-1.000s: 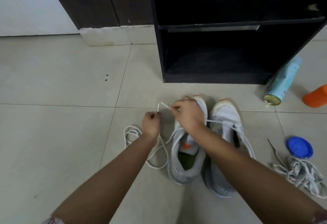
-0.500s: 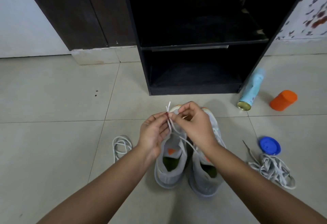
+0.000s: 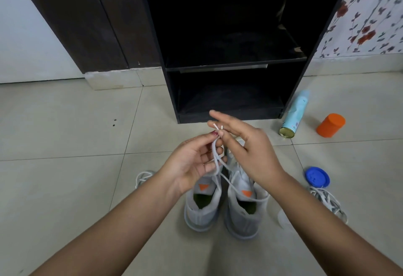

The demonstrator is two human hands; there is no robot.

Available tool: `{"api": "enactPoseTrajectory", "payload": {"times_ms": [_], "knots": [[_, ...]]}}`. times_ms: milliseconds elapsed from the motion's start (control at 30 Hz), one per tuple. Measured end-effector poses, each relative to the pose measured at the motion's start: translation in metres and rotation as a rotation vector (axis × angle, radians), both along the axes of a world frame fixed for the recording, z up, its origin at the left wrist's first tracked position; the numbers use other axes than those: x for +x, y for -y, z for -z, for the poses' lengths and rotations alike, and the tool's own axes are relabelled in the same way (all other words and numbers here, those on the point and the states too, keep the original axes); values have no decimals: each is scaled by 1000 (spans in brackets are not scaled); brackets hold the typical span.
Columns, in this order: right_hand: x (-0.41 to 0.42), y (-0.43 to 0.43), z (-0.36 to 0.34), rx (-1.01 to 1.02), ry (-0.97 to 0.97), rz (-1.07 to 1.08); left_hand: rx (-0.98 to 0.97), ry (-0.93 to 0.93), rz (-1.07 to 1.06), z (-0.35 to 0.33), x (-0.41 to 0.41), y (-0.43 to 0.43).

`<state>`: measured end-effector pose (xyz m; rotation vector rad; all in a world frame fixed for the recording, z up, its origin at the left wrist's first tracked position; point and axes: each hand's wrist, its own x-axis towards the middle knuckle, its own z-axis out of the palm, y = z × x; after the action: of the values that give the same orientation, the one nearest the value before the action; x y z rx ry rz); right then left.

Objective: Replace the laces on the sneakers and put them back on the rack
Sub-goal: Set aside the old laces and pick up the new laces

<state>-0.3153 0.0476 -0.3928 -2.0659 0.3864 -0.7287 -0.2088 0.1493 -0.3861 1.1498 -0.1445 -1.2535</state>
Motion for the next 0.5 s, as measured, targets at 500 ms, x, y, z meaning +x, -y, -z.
{"api": "enactPoseTrajectory", "payload": {"times_ms": [500], "knots": [[-10,24,-13,850,328,195,105,439,16,-22,19,-6]]}}
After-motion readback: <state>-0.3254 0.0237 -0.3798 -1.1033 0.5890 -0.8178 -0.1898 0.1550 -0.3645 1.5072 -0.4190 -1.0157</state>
